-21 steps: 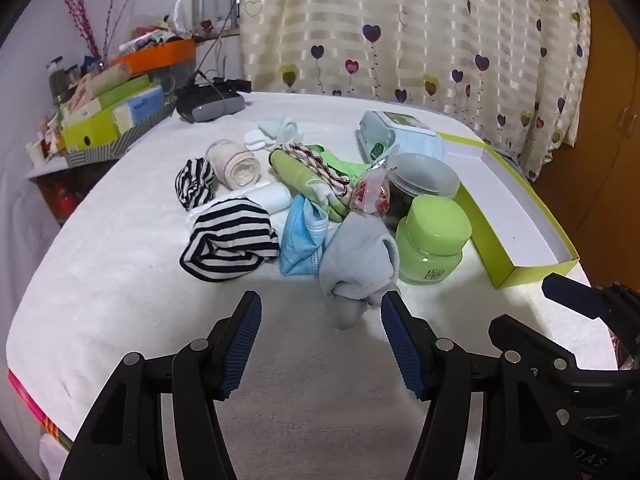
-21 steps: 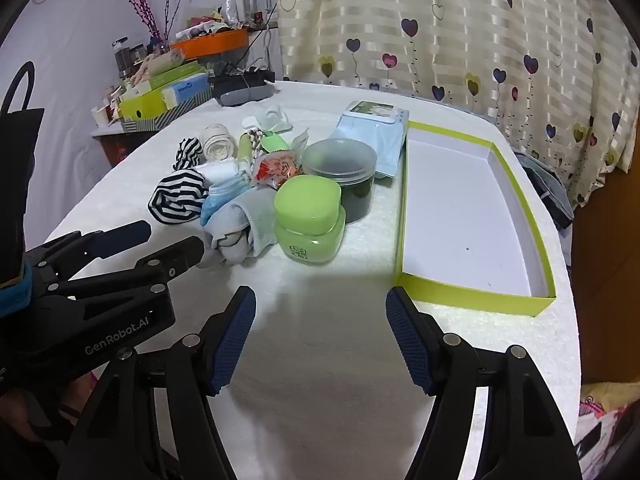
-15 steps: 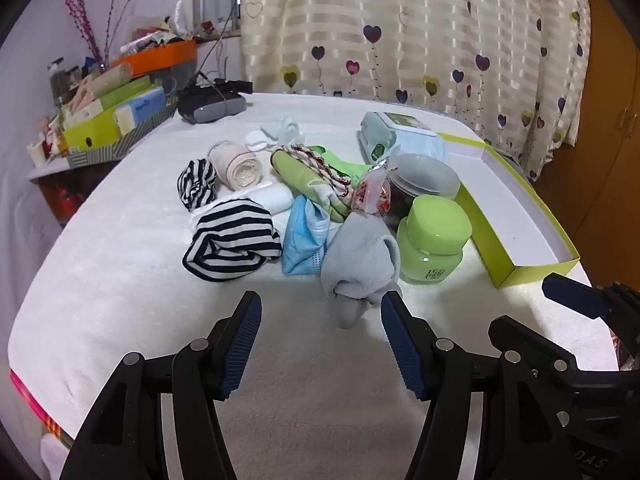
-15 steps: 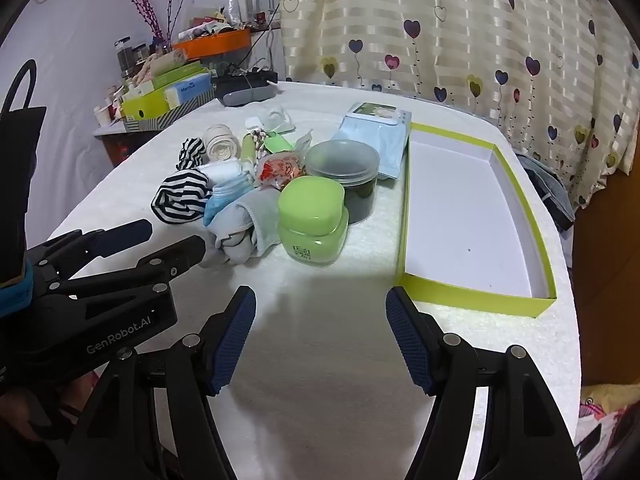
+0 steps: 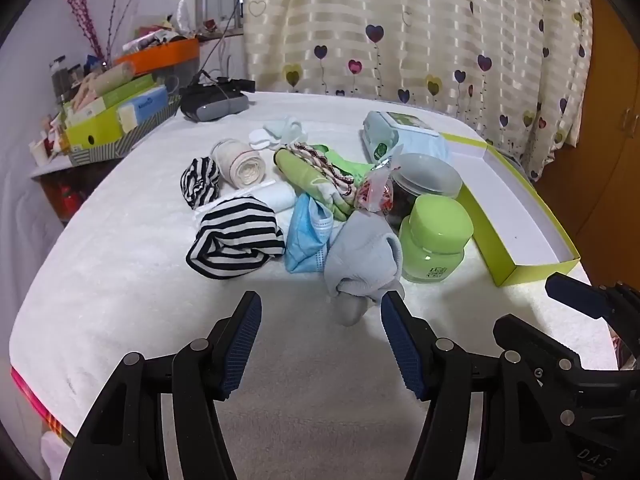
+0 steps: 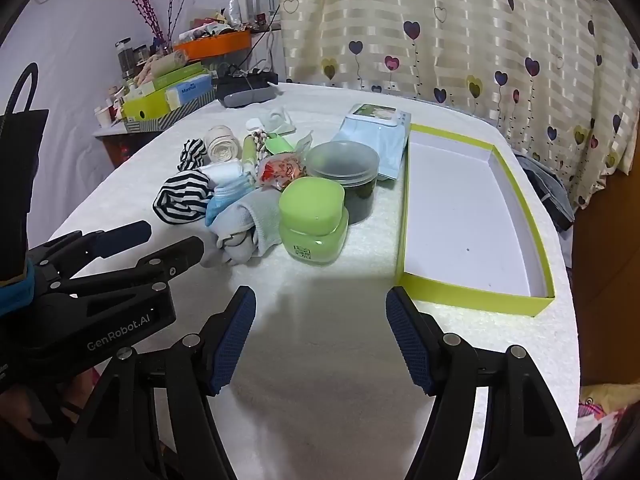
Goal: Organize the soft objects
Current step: 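Move both tools toward the pile of soft items, then close the right tool on the grey sock, then grasp the black-and-white striped sock with the left tool while the right holds the grey sock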
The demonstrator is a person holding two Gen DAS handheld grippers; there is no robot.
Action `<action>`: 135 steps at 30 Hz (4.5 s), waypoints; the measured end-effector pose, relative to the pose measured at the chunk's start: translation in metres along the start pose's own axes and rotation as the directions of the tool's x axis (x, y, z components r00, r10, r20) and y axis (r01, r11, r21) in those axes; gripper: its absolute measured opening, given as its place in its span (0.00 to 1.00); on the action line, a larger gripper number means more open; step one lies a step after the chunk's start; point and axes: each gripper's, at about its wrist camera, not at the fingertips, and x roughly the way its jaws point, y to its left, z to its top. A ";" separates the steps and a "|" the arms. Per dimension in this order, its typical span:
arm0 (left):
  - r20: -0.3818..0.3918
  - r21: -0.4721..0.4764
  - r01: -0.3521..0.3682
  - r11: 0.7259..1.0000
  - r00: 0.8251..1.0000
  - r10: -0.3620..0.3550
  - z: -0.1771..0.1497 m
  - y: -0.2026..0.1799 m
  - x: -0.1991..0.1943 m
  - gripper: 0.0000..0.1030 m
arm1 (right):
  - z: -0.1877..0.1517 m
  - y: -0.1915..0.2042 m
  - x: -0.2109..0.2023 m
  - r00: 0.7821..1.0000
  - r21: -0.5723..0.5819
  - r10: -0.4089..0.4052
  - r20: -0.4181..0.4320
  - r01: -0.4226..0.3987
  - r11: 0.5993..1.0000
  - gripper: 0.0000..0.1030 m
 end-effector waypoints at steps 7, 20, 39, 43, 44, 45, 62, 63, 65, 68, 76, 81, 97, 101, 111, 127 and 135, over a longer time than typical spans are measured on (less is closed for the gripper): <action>0.002 0.000 -0.005 1.000 1.000 0.005 -0.001 -0.002 0.001 0.61 | 0.000 0.000 -0.001 1.000 -0.001 0.000 0.002 0.000 1.000 0.66; -0.003 -0.010 -0.005 1.000 1.000 0.005 -0.001 -0.002 0.004 0.61 | 0.002 -0.002 -0.002 1.000 0.002 0.008 0.006 -0.008 1.000 0.66; -0.005 -0.040 0.060 0.997 0.998 -0.060 -0.001 0.004 0.000 0.61 | 0.004 -0.001 -0.002 0.999 0.000 0.029 0.017 -0.029 1.000 0.66; 0.004 -0.043 0.072 0.996 0.997 -0.072 0.000 0.005 -0.004 0.61 | 0.005 -0.001 -0.005 0.999 -0.002 0.036 0.030 -0.036 0.999 0.66; 0.005 -0.045 0.076 0.996 0.997 -0.076 0.000 0.006 -0.005 0.61 | 0.005 0.000 -0.006 0.999 -0.001 0.039 0.034 -0.039 0.999 0.66; 0.008 -0.050 0.081 0.995 0.997 -0.081 0.000 0.007 -0.006 0.61 | 0.005 0.000 -0.007 0.998 -0.001 0.043 0.037 -0.043 0.999 0.66; 0.048 -0.082 0.073 0.994 0.996 -0.069 -0.003 0.025 -0.017 0.61 | 0.004 0.012 -0.011 0.989 -0.017 0.133 0.057 -0.133 0.991 0.66; 0.048 -0.084 0.067 0.994 0.997 -0.063 -0.003 0.025 -0.017 0.61 | 0.004 0.013 -0.011 0.989 -0.017 0.137 0.058 -0.136 0.991 0.66; 0.048 -0.084 0.067 0.994 0.997 -0.063 -0.003 0.027 -0.017 0.61 | 0.004 0.013 -0.009 0.987 -0.014 0.147 0.060 -0.146 0.989 0.67; 0.043 -0.088 0.066 0.994 0.997 -0.062 -0.004 0.031 -0.016 0.61 | 0.006 0.015 -0.008 0.986 -0.020 0.154 0.062 -0.153 0.988 0.66; 0.048 -0.111 0.058 0.992 0.997 -0.053 -0.006 0.044 -0.009 0.61 | 0.014 0.022 0.003 0.984 -0.034 0.174 0.050 -0.172 0.984 0.67; 0.044 -0.122 0.062 0.991 0.997 -0.057 -0.005 0.054 -0.003 0.61 | 0.019 0.024 0.016 0.982 -0.005 0.187 0.020 -0.187 0.982 0.67; 0.041 -0.171 0.080 0.982 0.996 -0.074 -0.001 0.088 0.016 0.61 | 0.039 0.044 0.059 0.979 0.020 0.200 -0.036 -0.200 0.980 0.67; 0.037 -0.173 0.081 0.982 0.996 -0.076 0.001 0.094 0.022 0.61 | 0.041 0.049 0.068 0.981 0.014 0.186 -0.049 -0.186 0.982 0.67; 0.030 -0.156 0.076 0.985 0.997 -0.073 0.010 0.098 0.037 0.61 | 0.041 0.053 0.090 0.985 0.039 0.151 -0.086 -0.148 0.988 0.47; 0.007 -0.163 0.119 0.979 0.993 -0.120 0.029 0.097 0.066 0.61 | 0.039 0.048 0.062 0.981 0.006 0.193 -0.003 -0.193 0.981 0.27; -0.036 -0.165 0.106 0.981 0.993 -0.113 0.031 0.089 0.087 0.61 | 0.039 0.043 0.052 0.975 0.002 0.220 0.029 -0.220 0.976 0.27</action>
